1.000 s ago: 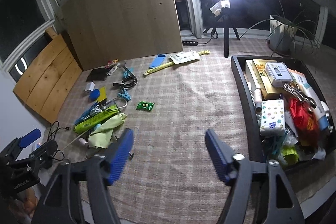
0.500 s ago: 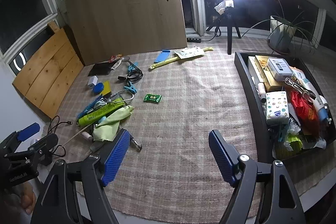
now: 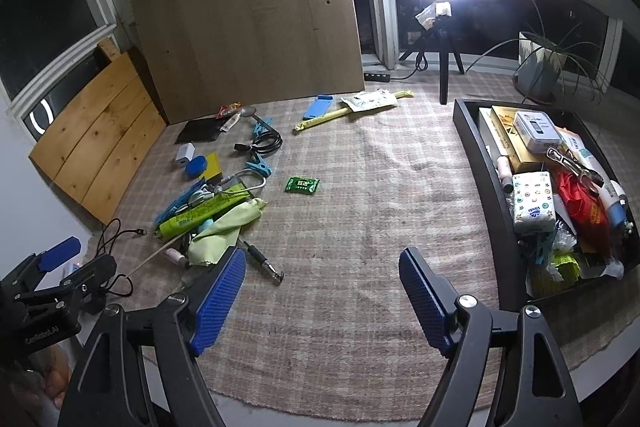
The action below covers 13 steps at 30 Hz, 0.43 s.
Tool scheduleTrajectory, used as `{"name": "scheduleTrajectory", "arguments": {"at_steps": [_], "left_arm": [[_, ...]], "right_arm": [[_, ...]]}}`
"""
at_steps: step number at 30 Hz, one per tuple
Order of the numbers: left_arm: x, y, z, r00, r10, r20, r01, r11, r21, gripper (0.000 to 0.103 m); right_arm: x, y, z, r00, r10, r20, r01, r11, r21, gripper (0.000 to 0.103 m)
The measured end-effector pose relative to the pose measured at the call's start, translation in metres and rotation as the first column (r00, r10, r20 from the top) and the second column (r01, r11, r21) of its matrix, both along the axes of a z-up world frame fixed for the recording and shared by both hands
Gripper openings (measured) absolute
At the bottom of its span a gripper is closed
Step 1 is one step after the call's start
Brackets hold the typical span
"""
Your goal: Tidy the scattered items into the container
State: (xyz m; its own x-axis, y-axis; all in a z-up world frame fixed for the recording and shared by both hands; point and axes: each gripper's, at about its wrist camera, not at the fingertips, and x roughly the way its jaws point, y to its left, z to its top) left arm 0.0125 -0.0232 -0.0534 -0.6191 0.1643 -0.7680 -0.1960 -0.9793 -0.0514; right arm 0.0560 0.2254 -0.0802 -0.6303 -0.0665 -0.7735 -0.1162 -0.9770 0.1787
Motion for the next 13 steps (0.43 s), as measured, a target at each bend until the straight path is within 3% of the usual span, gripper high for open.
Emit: {"name": "scheduleTrajectory", "arguments": {"at_steps": [13], "left_arm": [[-0.012,0.005,-0.012,0.999,-0.007,0.043,0.008,1.000,-0.011,0.094]], "right_arm": [[-0.005,0.005,-0.013,0.999,-0.006,0.036,0.007,1.000,-0.012,0.076]]}}
